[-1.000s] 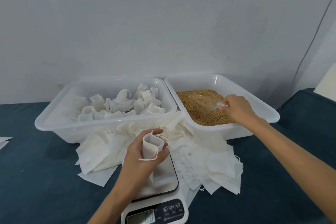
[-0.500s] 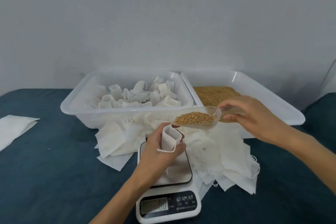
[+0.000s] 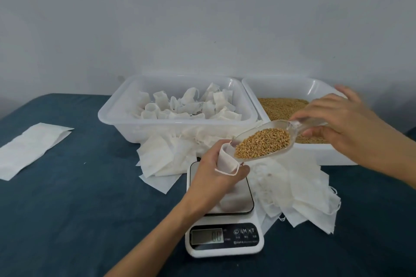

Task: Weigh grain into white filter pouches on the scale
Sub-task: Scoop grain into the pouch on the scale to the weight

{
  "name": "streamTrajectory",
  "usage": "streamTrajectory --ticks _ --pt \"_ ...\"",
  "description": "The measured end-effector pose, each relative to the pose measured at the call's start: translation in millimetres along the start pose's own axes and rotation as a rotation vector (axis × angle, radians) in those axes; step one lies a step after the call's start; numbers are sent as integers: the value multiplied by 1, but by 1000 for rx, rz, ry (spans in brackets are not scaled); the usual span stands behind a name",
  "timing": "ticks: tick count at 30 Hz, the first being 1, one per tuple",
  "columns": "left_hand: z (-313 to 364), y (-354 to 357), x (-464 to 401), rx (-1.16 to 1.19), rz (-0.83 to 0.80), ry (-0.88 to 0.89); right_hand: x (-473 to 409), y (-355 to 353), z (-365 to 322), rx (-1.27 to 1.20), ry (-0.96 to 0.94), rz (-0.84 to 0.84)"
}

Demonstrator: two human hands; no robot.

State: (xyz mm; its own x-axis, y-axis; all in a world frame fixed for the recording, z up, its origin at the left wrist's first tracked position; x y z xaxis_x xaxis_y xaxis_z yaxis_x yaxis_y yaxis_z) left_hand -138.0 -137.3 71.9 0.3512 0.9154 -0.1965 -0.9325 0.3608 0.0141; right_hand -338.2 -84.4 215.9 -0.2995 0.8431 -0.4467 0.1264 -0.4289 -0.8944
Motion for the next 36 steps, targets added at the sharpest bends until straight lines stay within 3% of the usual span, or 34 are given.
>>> streamTrajectory --ticks 15,36 --pt "5 2 1 16 -28 29 -8 -9 -23 114 -99 57" --pt "6 1 0 18 -29 35 -8 -9 -23 151 -93 63"
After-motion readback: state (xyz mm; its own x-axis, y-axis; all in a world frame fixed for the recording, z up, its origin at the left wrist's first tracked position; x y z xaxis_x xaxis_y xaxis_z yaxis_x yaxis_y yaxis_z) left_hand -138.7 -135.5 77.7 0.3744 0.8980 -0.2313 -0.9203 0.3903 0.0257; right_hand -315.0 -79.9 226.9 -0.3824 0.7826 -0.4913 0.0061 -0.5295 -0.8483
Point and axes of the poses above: each hand's wrist, its own x-axis away from the middle knuckle, its own y-axis out of the palm, z = x × y, the point moved 8 cm from there along -x, towards the middle knuckle, and after that the axes turned 3 degrees about z, right-handed, at the moved point
